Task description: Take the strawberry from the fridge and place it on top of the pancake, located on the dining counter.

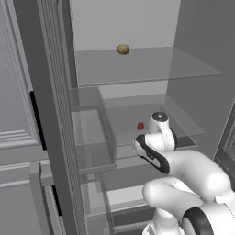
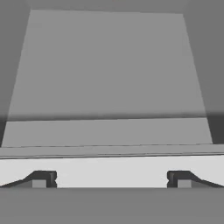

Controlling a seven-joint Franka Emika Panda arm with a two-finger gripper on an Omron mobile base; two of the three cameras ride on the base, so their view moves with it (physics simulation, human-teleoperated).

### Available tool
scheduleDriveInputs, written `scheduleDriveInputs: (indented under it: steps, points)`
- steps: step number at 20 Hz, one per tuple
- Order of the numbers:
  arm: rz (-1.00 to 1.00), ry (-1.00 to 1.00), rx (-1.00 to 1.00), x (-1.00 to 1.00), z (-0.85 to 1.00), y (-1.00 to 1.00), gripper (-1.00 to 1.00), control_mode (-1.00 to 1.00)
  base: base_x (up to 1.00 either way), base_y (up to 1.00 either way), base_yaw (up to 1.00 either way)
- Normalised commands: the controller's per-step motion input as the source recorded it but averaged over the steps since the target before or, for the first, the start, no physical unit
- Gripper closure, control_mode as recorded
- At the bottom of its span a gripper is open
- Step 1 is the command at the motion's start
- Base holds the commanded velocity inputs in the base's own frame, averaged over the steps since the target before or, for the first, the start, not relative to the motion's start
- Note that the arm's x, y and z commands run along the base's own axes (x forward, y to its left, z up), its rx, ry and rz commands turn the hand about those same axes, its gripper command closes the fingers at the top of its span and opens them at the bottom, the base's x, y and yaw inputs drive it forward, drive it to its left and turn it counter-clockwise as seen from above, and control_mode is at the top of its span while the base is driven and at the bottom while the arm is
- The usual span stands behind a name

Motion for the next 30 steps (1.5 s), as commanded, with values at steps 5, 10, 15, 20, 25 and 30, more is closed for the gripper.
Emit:
scheduleDriveInputs:
  steps: [5,10,15,20,25,30]
  points:
    - [-0.07,-0.19,0.06,0.18,0.24,0.16,-1.00,-1.00,0.00,0.00,0.00]
    - [-0.18,0.01,0.13,0.51,0.27,0.27,-1.00,-1.00,0.00,0.00,0.00]
    - [-0.22,0.04,0.03,0.49,0.26,0.13,-1.00,-1.00,0.00,0.00,0.00]
    - [-0.03,0.01,-0.07,0.78,0.06,-0.07,-1.00,-1.00,0.00,0.00,0.00]
    - [0.00,0.02,0.00,0.58,-0.01,-0.01,-1.00,-1.00,0.00,0.00,0.00]
    - [0.00,0.05,0.03,0.36,-0.03,0.00,-1.00,-1.00,0.00,0.00,0.00]
